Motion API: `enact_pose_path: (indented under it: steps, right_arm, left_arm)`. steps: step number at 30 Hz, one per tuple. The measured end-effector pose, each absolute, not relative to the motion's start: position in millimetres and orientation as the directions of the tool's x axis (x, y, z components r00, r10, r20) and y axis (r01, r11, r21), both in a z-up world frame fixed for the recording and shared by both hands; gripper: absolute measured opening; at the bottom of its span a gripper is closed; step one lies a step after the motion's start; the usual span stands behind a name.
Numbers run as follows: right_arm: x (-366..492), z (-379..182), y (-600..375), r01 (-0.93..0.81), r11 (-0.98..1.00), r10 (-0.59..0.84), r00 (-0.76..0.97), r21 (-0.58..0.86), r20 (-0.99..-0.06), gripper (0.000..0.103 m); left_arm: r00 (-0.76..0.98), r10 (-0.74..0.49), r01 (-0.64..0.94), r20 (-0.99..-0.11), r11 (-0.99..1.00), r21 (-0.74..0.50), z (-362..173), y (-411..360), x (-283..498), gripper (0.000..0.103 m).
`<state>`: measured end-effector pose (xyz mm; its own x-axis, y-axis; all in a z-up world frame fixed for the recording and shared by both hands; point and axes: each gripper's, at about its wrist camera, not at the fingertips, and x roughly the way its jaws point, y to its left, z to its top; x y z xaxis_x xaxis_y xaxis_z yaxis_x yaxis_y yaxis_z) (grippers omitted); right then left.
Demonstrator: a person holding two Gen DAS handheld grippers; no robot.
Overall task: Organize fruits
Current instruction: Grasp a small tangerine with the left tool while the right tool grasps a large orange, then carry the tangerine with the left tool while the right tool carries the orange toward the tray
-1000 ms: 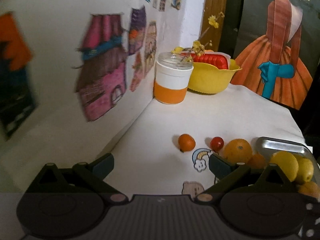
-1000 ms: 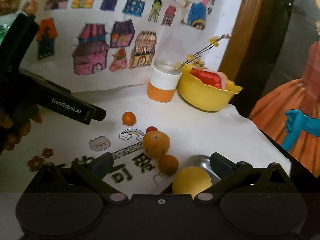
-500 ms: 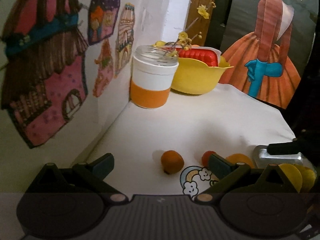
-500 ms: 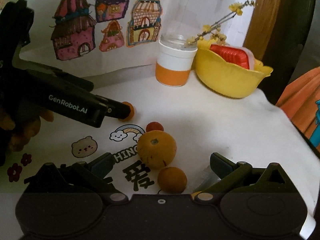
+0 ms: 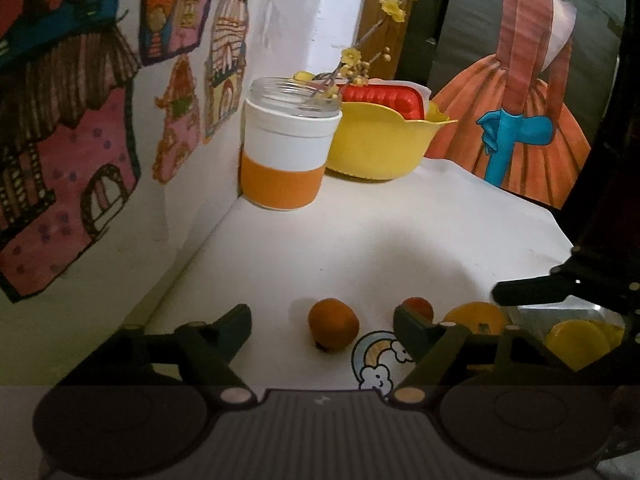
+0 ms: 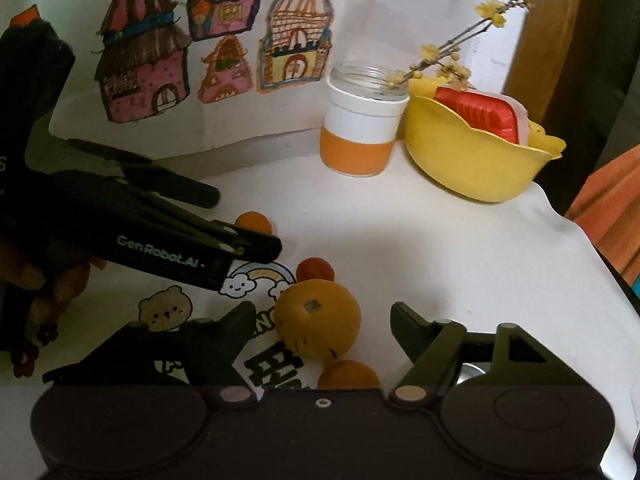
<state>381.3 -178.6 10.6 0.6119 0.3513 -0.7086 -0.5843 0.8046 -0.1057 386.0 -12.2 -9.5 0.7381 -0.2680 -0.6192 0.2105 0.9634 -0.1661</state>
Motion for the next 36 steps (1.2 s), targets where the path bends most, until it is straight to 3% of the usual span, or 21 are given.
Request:
enact_pose_path:
  steps: [5, 10, 15, 36]
  right_arm:
    - [384, 6, -175, -0.603, 0.791, 0.356, 0.594, -0.107, -0.721, 0.057]
    - [385, 5, -172, -0.608, 0.784, 0.350, 0.598, -0.124, -0.721, 0.053]
    - [382, 5, -172, -0.610, 0.778, 0.344, 0.611, -0.147, -0.713, 0.050]
    - [307, 34, -189, -0.574, 0.816, 0.408, 0.657, -0.069, -0.633, 0.049]
  left_arm:
    - [0.729, -0.283, 0.228, -0.624, 0.959, -0.169, -13, -16, 389, 0.068]
    - [0.734, -0.277, 0.239, -0.620, 0.960, -0.146, -14, -21, 389, 0.057]
    - [0.730, -0.277, 0.251, -0.625, 0.959, -0.132, -15, -25, 389, 0.031]
    - [0.727, -0.279, 0.220, -0.627, 0.960, -0.172, 7, -25, 328, 0.030]
